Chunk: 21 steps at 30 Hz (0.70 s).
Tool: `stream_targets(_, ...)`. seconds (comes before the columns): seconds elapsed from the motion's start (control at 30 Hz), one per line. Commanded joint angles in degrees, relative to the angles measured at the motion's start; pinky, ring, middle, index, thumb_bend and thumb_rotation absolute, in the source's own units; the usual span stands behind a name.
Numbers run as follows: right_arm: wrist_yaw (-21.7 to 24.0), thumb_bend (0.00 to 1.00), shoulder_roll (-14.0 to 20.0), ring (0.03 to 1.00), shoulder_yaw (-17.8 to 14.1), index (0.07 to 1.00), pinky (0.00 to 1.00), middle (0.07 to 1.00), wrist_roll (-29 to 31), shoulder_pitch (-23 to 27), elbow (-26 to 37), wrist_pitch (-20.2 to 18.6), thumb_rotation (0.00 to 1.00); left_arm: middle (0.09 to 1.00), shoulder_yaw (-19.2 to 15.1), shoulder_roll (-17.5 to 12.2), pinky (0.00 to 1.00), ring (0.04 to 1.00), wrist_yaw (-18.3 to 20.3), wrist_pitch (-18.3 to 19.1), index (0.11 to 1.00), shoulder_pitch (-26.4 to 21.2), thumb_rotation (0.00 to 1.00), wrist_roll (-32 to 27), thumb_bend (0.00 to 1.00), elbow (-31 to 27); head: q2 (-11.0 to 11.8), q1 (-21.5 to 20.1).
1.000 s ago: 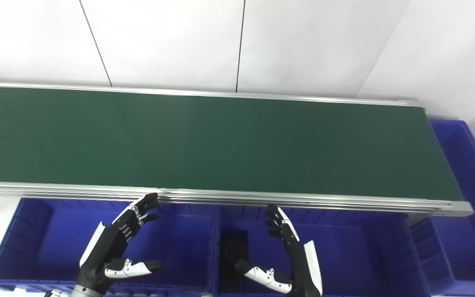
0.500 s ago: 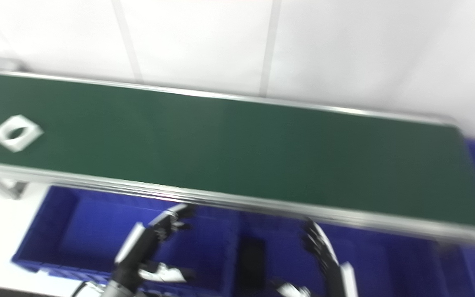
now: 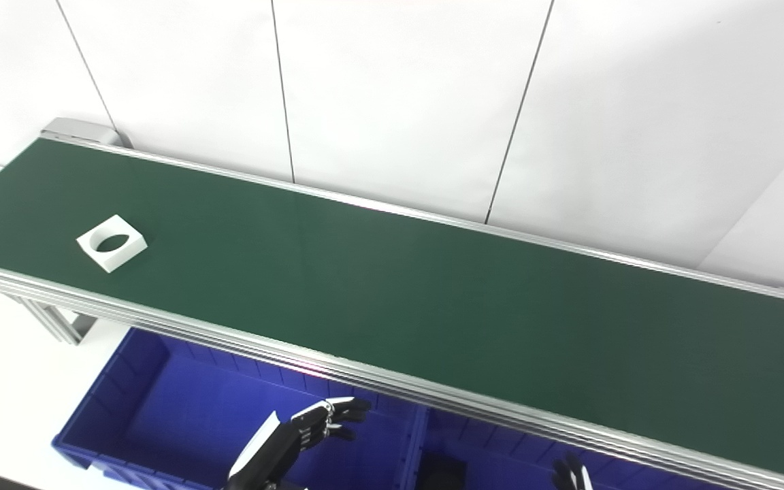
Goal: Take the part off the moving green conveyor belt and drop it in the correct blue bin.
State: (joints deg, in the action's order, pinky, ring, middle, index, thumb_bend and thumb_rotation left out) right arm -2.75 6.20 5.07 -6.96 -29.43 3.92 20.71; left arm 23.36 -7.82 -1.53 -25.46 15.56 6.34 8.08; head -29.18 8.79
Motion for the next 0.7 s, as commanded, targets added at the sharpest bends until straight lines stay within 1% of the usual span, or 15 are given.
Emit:
stream_targets(0.0,0.5,0.81,-0.1,0.939,-0.3,0.972,0.96,0.933,1.0,-0.4,0.8,3.2,0.34,0.84,0.7,-0.4,0.71,0.804,-1.7,-1.5,0.785,-1.0,0.27,0.2,0.99,-0.4,0.1,0.2)
stream_targets(0.1,0.2,0.8,-0.1,0.956,-0.4,0.978,0.97,0.94,0.3,-0.4,0.6,3.5,0.34,0.839,1.2,-0.6,0.71,0.801,-2.0,-1.5,0.782,-1.2,0.26,-0.3,1.0,-0.2,0.3,0.5)
stream_targets(0.2,-0.2,0.81,-0.1,0.925,-0.6,0.969,0.95,0.925,-0.7,-0.2,0.6,3.7,0.35,0.836,1.5,-0.7,0.7,0.795,-2.4,-1.5,0.779,-1.4,0.26,-0.3,1.0,-0.2,0.6,0.9)
stream_targets(0.27,0.4,0.81,0.1,0.919,-0.5,0.973,0.95,0.929,0.5,0.2,-0.2,4.5,0.34,0.834,1.7,-0.9,0.7,0.795,-3.0,-1.5,0.777,-1.3,0.26,-0.1,1.0,-0.6,0.9,1.5)
stream_targets(0.3,0.5,0.81,0.2,0.919,-0.6,0.974,0.95,0.931,0.7,0.4,-0.8,5.1,0.34,0.833,1.8,-1.0,0.7,0.796,-3.3,-1.5,0.776,-1.2,0.25,-0.2,1.0,-1.0,1.4,2.5)
stream_targets(0.37,0.3,0.77,0.1,0.915,-0.7,0.971,0.95,0.93,1.8,0.6,-1.6,5.9,0.26,0.83,1.9,-1.1,0.71,0.797,-3.6,-1.5,0.775,-1.0,0.25,-0.6,1.0,-1.7,2.0,3.6)
stream_targets(0.4,0.2,0.74,0.0,0.91,-0.7,0.973,0.94,0.93,2.1,0.7,-1.9,6.0,0.21,0.829,1.9,-1.2,0.71,0.799,-3.7,-1.5,0.775,-0.9,0.25,-0.7,1.0,-2.0,2.0,3.6)
stream_targets(0.43,0.3,0.72,0.1,0.911,-0.7,0.975,0.94,0.931,2.8,0.8,-2.2,6.1,0.18,0.829,1.9,-1.2,0.71,0.8,-3.7,-1.5,0.775,-0.9,0.25,-0.8,1.0,-2.4,2.9,5.6)
stream_targets(0.47,0.3,0.7,0.1,0.918,-0.6,0.979,0.94,0.936,3.2,1.0,-2.4,6.2,0.16,0.829,1.9,-1.3,0.71,0.8,-3.8,-1.5,0.775,-0.9,0.25,-0.8,1.0,-2.7,2.9,5.6)
stream_targets(0.5,0.4,0.68,0.3,0.927,-0.6,0.986,0.96,0.942,3.4,1.2,-2.8,6.2,0.15,0.828,1.8,-1.3,0.71,0.8,-3.5,-1.5,0.774,-0.9,0.24,-1.1,1.0,-3.2,3.9,7.5)
stream_targets(0.53,0.4,0.68,0.5,0.932,-0.6,0.99,0.96,0.945,3.6,1.3,-3.1,6.2,0.15,0.827,1.7,-1.3,0.71,0.8,-3.3,-1.5,0.773,-1.0,0.24,-1.3,1.0,-3.5,3.9,7.5)
stream_targets(0.57,0.6,0.68,0.6,0.932,-0.6,0.99,0.96,0.946,4.1,1.4,-3.5,6.2,0.15,0.827,1.6,-1.4,0.71,0.8,-2.9,-1.5,0.773,-1.1,0.24,-1.6,1.0,-3.6,4.4,8.4)
stream_targets(0.6,0.6,0.67,0.7,0.945,-0.6,0.996,0.99,0.954,4.3,1.4,-3.8,6.2,0.17,0.829,1.5,-1.5,0.71,0.803,-2.7,-1.5,0.775,-1.2,0.24,-1.8,1.0,-3.7,4.4,8.4)
stream_targets(0.63,0.5,0.67,0.7,0.947,-0.6,0.998,0.99,0.957,4.1,1.6,-4.1,6.2,0.18,0.829,1.5,-1.6,0.71,0.802,-2.6,-1.5,0.775,-1.5,0.24,-1.7,1.0,-3.7,4.8,8.7)
stream_targets(0.67,0.5,0.67,0.7,0.937,-0.5,0.999,0.95,0.955,4.2,1.7,-4.4,6.2,0.2,0.83,1.5,-1.8,0.71,0.801,-2.6,-1.5,0.776,-1.6,0.24,-1.5,1.0,-3.8,4.8,8.6)
